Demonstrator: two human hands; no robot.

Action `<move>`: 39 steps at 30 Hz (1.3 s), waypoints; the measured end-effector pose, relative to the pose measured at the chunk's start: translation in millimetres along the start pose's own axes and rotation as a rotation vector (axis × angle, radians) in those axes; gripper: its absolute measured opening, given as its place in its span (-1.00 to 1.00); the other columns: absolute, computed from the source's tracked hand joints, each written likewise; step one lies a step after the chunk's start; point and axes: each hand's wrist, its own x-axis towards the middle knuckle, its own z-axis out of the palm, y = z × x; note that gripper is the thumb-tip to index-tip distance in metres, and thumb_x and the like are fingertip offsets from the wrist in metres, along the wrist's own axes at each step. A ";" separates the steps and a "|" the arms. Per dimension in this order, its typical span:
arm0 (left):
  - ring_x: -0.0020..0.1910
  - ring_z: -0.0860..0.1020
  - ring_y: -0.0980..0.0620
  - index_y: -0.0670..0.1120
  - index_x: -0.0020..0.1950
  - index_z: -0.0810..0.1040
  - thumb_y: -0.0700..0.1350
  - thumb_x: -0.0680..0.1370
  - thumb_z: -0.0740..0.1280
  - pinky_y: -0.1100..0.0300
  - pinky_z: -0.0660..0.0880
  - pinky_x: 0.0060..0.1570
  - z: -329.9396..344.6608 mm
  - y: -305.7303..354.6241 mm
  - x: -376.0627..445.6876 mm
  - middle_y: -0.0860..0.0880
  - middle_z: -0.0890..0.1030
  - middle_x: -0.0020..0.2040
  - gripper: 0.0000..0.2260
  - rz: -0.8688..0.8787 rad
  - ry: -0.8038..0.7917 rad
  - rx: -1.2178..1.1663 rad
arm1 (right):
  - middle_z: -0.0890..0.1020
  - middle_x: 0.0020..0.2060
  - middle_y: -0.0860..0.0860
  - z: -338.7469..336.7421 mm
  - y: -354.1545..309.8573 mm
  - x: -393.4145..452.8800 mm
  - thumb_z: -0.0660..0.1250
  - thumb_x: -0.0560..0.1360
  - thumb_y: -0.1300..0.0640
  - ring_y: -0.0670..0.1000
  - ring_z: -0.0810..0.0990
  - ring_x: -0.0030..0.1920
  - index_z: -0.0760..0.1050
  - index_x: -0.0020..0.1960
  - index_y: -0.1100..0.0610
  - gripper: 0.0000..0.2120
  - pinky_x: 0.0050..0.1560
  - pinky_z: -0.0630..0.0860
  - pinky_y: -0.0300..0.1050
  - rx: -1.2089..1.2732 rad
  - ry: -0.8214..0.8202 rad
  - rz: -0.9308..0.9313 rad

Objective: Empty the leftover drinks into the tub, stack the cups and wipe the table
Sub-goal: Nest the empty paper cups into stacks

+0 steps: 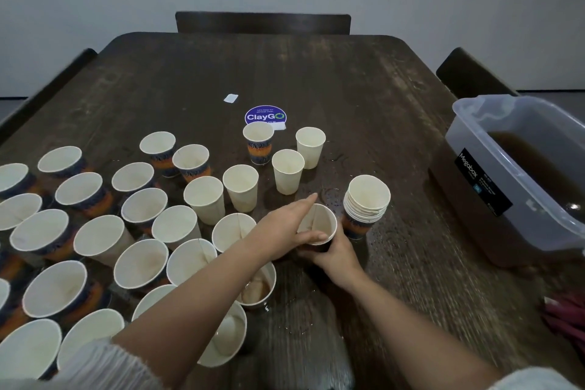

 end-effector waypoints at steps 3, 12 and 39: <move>0.42 0.35 0.02 0.02 0.57 0.11 0.20 0.51 0.31 0.14 0.29 0.36 -9.8 -4.4 7.1 -0.02 0.39 0.45 -0.29 -0.007 -0.020 -0.052 | 0.56 0.12 -0.14 2.0 0.8 1.8 0.61 0.29 0.23 -0.22 0.53 0.11 0.26 0.31 -0.09 -0.23 0.18 0.42 -0.36 -0.031 0.010 -0.011; 0.51 0.10 -0.23 -0.02 0.55 0.11 -0.32 0.56 0.28 -0.01 0.26 0.41 -30.2 -23.8 54.4 -0.23 0.02 0.55 -0.37 -0.291 0.175 0.369 | 0.51 0.11 -0.14 7.0 -1.1 10.8 0.61 0.28 0.25 -0.12 0.46 0.18 0.27 0.28 -0.03 -0.26 0.13 0.33 -0.50 -0.034 0.024 -0.005; 0.07 0.55 -0.04 -0.19 -0.18 0.49 0.05 0.60 0.22 0.09 0.51 -0.03 -14.6 -11.8 -3.3 -0.15 0.58 0.15 -0.67 0.509 0.573 0.049 | 0.56 0.19 -0.09 9.7 1.7 12.5 0.61 0.29 0.22 -0.06 0.50 0.23 0.27 0.41 0.02 -0.19 0.27 0.42 -0.18 0.006 0.030 -0.012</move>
